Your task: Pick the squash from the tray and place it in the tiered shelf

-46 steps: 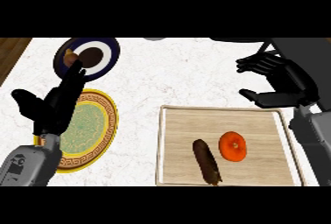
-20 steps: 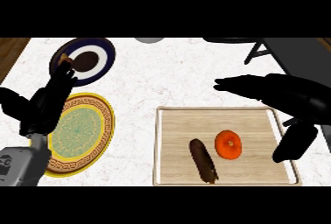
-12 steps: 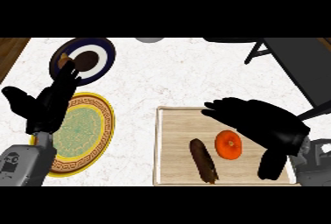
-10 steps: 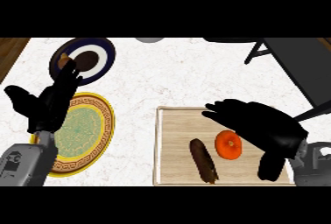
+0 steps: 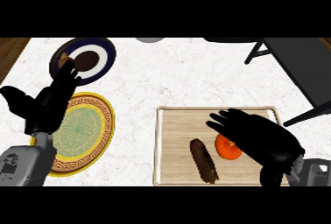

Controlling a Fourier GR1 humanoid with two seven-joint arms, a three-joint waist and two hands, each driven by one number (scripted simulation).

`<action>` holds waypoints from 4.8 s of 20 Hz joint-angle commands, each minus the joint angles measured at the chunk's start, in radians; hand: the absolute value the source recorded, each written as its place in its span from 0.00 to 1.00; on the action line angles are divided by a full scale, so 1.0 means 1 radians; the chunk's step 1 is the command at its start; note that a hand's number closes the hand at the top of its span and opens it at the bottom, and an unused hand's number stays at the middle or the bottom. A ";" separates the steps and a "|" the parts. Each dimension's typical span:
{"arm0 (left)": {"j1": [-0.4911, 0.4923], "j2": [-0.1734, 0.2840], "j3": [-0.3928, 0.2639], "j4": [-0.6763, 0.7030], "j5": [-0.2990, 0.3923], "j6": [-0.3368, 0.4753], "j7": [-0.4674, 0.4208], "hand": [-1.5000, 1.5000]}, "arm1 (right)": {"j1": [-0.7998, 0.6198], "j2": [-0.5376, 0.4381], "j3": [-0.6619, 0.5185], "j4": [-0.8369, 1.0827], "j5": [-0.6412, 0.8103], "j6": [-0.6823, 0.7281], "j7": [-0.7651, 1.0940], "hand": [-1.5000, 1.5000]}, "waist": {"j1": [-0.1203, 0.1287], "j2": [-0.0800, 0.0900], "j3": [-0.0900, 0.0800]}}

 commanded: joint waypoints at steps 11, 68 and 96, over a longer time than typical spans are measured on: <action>0.042 -0.087 -0.006 -0.026 -0.090 0.006 -0.019 0.50 | 0.144 0.022 -0.088 0.098 0.206 -0.095 -0.237 0.00 | -0.001 0.000 0.000; -0.018 -0.069 0.126 -0.015 -0.079 -0.122 0.036 0.50 | -0.168 0.611 -0.151 -0.051 0.318 -0.687 0.661 1.00 | 0.001 -0.001 -0.001; 0.022 -0.090 0.117 -0.050 -0.115 -0.114 0.033 0.50 | -0.245 0.139 -1.019 0.251 -0.037 -0.531 0.305 1.00 | 0.005 0.002 0.000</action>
